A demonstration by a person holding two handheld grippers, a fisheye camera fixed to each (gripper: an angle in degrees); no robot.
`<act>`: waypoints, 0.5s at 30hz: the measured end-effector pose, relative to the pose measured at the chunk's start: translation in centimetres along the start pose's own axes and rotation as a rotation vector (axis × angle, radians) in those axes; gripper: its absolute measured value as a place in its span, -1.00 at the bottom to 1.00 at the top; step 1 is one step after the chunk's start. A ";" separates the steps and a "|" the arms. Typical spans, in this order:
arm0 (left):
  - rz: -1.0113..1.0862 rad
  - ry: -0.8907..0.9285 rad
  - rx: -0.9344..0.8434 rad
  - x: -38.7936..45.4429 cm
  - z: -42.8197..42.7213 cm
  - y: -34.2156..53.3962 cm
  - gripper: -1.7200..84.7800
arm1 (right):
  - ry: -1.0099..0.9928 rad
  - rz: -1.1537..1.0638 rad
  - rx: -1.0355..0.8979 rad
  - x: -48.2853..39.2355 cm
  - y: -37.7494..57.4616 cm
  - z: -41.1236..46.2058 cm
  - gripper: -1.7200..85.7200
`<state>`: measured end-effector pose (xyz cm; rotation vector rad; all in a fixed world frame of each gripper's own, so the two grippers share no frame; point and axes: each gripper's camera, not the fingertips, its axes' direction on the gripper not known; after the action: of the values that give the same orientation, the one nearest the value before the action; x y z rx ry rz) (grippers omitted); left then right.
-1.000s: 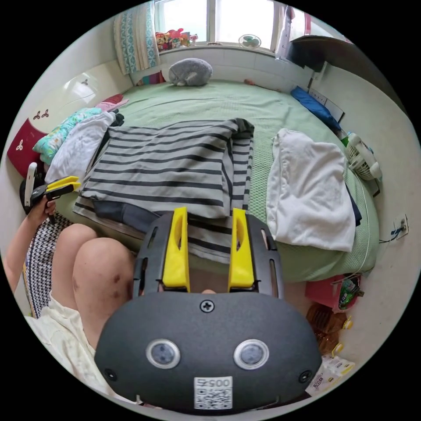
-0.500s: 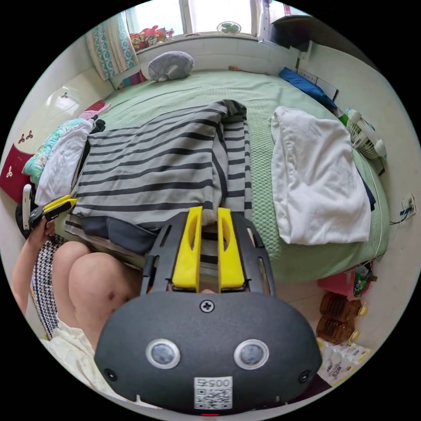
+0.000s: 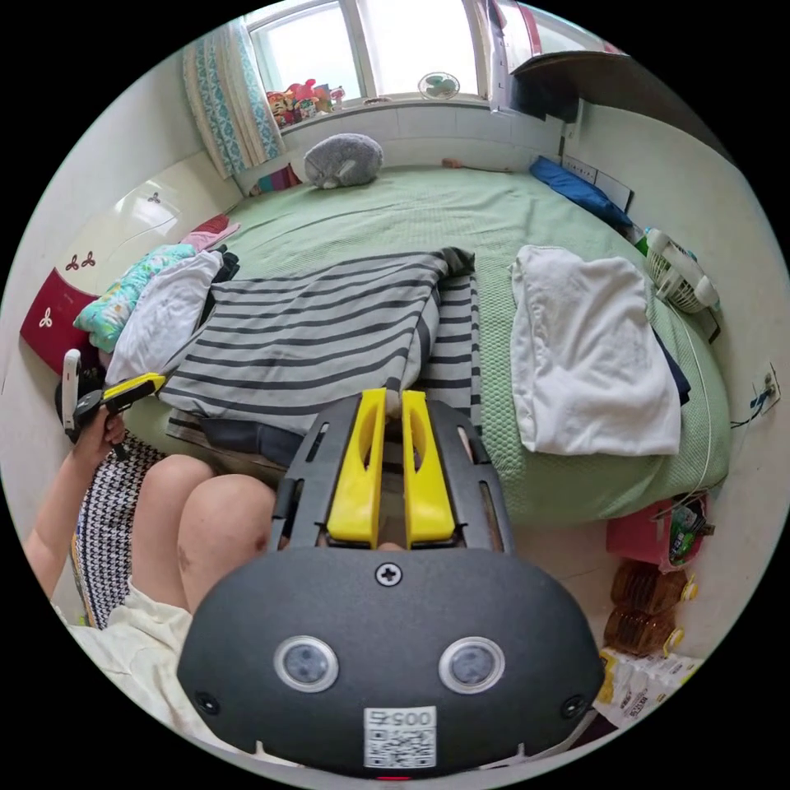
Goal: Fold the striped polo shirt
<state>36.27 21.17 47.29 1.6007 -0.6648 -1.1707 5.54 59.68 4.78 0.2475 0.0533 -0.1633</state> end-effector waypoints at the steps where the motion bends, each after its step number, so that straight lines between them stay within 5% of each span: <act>1: 0.002 -0.002 -0.005 0.1 0.0 0.4 -0.92 | 0.002 -0.005 0.002 -0.1 0.2 -0.3 -0.87; 15: 0.190 -0.146 0.050 2.1 -2.4 7.1 -0.76 | 0.167 -0.031 -0.128 -0.2 3.2 0.9 -0.76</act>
<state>40.09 17.89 53.15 1.4671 -0.9263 -1.1447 5.88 62.57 6.42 0.1326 0.2327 -0.1692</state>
